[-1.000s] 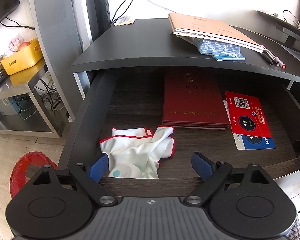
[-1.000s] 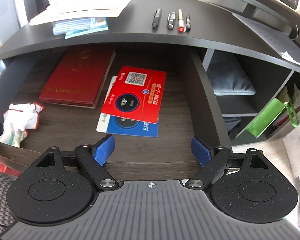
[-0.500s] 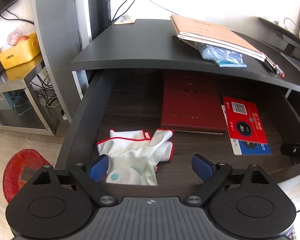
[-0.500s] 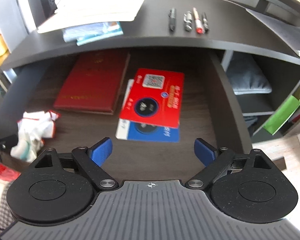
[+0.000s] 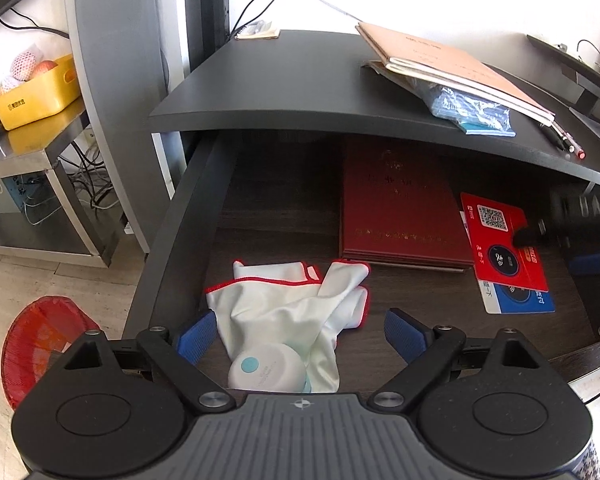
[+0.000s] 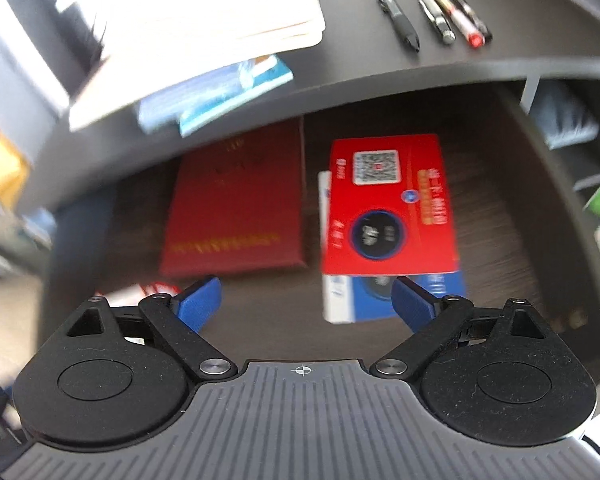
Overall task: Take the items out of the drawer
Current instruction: 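Lower the right gripper into the drawer toward the red booklet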
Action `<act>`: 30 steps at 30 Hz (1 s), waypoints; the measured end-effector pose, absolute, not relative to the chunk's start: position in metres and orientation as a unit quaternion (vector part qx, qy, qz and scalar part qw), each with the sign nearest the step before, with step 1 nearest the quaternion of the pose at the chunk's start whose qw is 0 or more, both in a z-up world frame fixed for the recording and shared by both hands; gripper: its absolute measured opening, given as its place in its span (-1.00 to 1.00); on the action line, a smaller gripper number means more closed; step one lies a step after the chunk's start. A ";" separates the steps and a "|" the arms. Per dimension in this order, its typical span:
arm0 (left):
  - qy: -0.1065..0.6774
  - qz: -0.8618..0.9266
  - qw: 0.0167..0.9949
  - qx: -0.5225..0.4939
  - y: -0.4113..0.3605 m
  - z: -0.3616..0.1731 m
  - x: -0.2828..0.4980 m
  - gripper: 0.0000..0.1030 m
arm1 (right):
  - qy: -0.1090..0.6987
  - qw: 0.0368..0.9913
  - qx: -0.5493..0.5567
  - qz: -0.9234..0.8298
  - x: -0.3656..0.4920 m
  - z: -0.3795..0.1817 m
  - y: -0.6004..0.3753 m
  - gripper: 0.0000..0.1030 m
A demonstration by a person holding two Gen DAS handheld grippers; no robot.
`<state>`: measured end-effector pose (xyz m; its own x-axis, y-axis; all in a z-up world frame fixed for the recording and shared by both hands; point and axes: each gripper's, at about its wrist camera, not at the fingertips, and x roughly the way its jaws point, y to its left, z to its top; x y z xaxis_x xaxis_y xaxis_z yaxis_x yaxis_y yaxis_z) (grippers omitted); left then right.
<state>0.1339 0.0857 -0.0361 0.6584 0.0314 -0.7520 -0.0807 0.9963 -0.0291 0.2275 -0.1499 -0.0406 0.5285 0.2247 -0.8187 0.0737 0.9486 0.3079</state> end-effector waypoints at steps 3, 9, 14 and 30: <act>0.414 0.027 0.909 -0.028 0.086 -0.038 0.135 0.76 | 0.481 0.849 0.217 0.034 0.238 -0.048 -0.155 0.71; 0.419 0.023 0.907 -0.022 0.084 -0.043 0.135 0.76 | 0.509 0.802 0.312 0.023 0.255 -0.072 -0.158 0.48; 0.421 0.016 0.907 -0.016 0.082 -0.044 0.135 0.76 | 0.526 0.774 0.352 0.026 0.266 -0.092 -0.147 0.24; 0.418 0.014 0.908 -0.013 0.081 -0.045 0.135 0.76 | 0.552 0.725 0.412 0.006 0.292 -0.129 -0.120 -0.10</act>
